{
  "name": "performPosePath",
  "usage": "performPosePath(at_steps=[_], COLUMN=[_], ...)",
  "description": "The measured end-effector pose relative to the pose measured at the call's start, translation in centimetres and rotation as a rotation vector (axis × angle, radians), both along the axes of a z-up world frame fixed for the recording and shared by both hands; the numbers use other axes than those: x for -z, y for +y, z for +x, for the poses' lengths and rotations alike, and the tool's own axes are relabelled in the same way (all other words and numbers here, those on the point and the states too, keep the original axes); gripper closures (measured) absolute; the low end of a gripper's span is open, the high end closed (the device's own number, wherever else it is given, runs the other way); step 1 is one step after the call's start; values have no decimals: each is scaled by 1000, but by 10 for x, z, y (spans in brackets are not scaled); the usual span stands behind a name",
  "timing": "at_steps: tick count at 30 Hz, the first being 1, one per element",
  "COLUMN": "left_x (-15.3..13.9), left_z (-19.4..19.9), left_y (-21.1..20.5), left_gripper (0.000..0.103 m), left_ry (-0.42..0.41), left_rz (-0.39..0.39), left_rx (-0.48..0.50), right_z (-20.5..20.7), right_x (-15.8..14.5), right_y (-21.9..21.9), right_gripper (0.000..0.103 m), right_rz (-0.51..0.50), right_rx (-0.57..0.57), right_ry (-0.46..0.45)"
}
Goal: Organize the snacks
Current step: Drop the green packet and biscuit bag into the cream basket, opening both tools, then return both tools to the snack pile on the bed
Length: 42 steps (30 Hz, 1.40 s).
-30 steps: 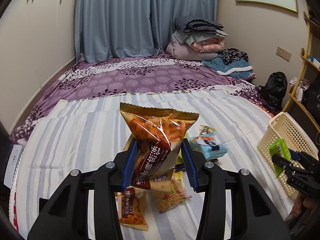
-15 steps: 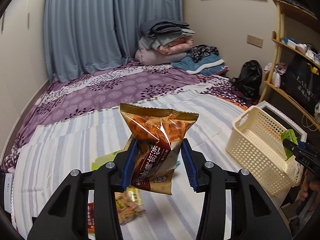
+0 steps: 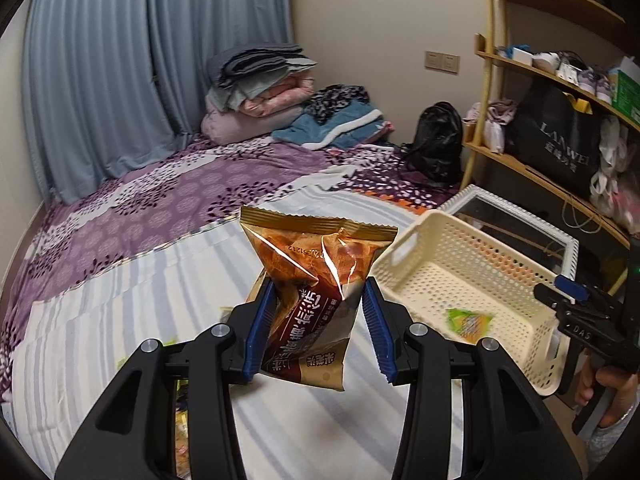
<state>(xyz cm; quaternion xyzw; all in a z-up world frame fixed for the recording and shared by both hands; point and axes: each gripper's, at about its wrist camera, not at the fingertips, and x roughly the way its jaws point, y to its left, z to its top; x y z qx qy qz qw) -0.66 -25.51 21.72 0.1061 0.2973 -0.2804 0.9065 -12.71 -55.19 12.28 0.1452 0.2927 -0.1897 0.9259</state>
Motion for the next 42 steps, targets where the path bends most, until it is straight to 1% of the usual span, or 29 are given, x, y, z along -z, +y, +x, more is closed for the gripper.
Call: performPosePath(at_steps=[7,11,14,15,16,18,19,20,22,24,28,34,42], left_x=[3,9,15,17,20,24,25,24,23,24,26,24,21], left_z=[-7,-8,-8,-9,-9,-9,-10,-12,-12,-10,-6,0,0], left_y=[-61,-89,-108,-113,-119,-128,-130,-130,-130,-129,-119,-105,-90], left_gripper=[58,58,58,58,56,32,6,2,2,2,2,2,2], left_ry=[7,29,50,56,66,85,86,76,81,80,80,77,51], left_rz=[12,10,9,9,7,1,-8,-24,-36,-27,-5,-1,18], left_rx=[121,177,215,227,242,258,254,247,252,240,196,148,115], right_z=[-3,-6,-7,-8,-9,-9,-9,-9,-8,-7,-5,0,5], right_x=[3,4,5,5,5,5,5,5,5,5,3,-1,-6], right_y=[-9,-15,-17,-17,-18,-19,-19,-20,-20,-20,-18,-10,0], right_gripper=[37,37,34,32,31,31,31,31,31,30,22,17,16], right_rz=[-7,-9,-19,-22,-26,-28,-27,-26,-27,-24,-27,-39,-33], right_rx=[23,36,45,48,53,57,58,59,61,60,61,48,27], right_ry=[13,18,23,23,23,24,25,26,28,28,17,17,4])
